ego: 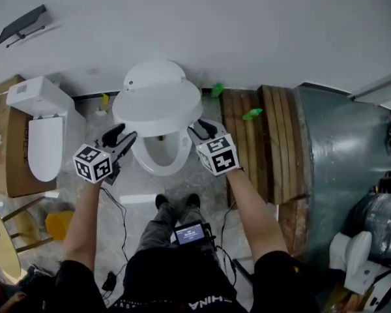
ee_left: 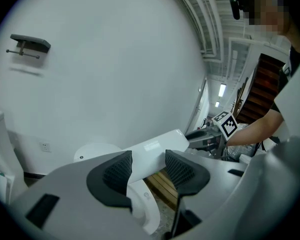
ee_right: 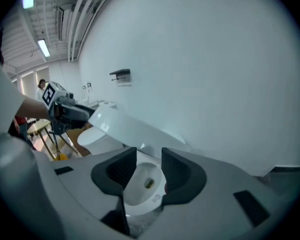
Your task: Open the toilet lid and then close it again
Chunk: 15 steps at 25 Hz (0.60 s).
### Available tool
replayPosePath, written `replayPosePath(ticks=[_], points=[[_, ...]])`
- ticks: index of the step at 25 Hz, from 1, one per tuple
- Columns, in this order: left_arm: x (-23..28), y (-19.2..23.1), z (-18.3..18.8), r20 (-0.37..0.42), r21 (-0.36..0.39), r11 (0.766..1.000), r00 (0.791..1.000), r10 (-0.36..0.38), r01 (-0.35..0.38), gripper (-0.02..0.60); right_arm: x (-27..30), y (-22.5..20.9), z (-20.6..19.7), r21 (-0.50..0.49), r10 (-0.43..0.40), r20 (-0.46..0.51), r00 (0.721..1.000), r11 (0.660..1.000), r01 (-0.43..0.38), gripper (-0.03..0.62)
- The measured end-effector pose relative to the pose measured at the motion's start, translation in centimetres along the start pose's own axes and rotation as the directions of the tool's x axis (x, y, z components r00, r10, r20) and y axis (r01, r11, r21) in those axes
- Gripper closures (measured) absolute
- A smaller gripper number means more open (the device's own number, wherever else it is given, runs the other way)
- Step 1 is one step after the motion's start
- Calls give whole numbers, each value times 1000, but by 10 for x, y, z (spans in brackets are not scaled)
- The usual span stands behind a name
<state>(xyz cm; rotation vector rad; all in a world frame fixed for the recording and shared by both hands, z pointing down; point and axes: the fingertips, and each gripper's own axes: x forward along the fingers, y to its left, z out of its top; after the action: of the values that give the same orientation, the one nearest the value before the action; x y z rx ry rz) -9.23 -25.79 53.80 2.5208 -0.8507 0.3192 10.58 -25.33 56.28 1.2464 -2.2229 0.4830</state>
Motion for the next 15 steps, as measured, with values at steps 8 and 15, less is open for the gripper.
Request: replayPosePath(ticks=[8,15], points=[[-1,-13,-40,-58,11,999,998,36,-36,373,3,11,-13,62,177,0,984,982,-176,441],[-5,-19,-81,-96,-17,995,991,91,-93,373,9,27,-53,62,230,-33,973,972,-228,442]])
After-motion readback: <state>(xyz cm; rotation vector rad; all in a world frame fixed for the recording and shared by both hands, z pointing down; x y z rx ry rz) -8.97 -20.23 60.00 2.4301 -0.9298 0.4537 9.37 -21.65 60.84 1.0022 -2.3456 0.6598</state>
